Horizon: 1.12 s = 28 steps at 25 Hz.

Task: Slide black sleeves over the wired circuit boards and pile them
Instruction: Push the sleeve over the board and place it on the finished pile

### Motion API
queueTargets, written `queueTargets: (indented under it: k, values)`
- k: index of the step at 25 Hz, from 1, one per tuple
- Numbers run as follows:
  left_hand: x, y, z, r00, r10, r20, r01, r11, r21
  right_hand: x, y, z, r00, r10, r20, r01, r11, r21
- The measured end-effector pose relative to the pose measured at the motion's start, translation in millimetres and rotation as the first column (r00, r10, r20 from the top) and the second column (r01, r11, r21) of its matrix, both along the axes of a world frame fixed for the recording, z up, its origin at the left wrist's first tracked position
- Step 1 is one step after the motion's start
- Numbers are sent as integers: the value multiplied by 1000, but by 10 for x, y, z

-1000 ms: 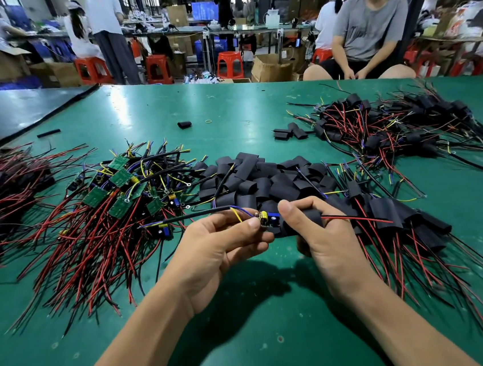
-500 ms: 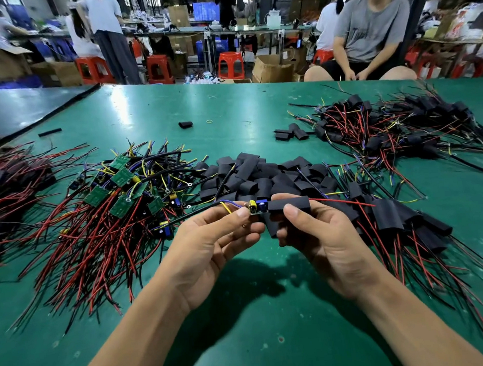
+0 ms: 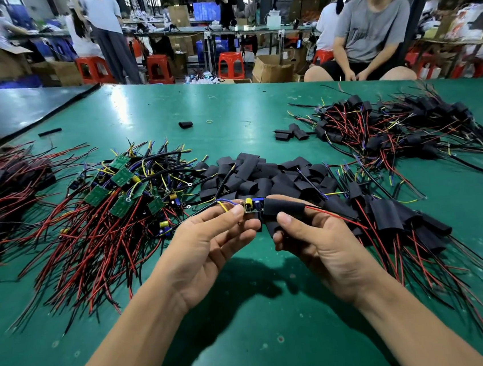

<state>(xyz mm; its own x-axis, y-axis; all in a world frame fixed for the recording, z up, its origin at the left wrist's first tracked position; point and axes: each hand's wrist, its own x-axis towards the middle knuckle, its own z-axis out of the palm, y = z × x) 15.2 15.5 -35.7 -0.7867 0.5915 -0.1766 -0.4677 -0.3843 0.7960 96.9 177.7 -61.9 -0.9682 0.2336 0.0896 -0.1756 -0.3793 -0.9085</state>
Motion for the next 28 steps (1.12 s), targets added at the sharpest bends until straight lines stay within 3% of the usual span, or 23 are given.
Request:
queueTargets:
  k: [8, 14, 18, 22, 28]
  values:
    - [-2, -28, -17, 997, -70, -17, 69, 996, -56, 14, -42, 3, 999, 34, -1, -34, 999, 36]
    - [33, -42, -28, 979, -83, -189, 54, 987, -150, 46, -2, -12, 999, 39, 3, -39, 985, 168]
    - [32, -36, -5, 986, -118, -119, 107, 990, -94, 40, 28, -12, 999, 50, 10, -51, 985, 167]
    - [36, -26, -22, 984, -100, -147, 74, 982, -174, 52, 27, -19, 996, 81, 21, -84, 959, 270]
    - [11, -30, -46, 969, -76, -237, 25, 977, -213, 45, -71, 36, 988, 91, 127, -97, 994, 40]
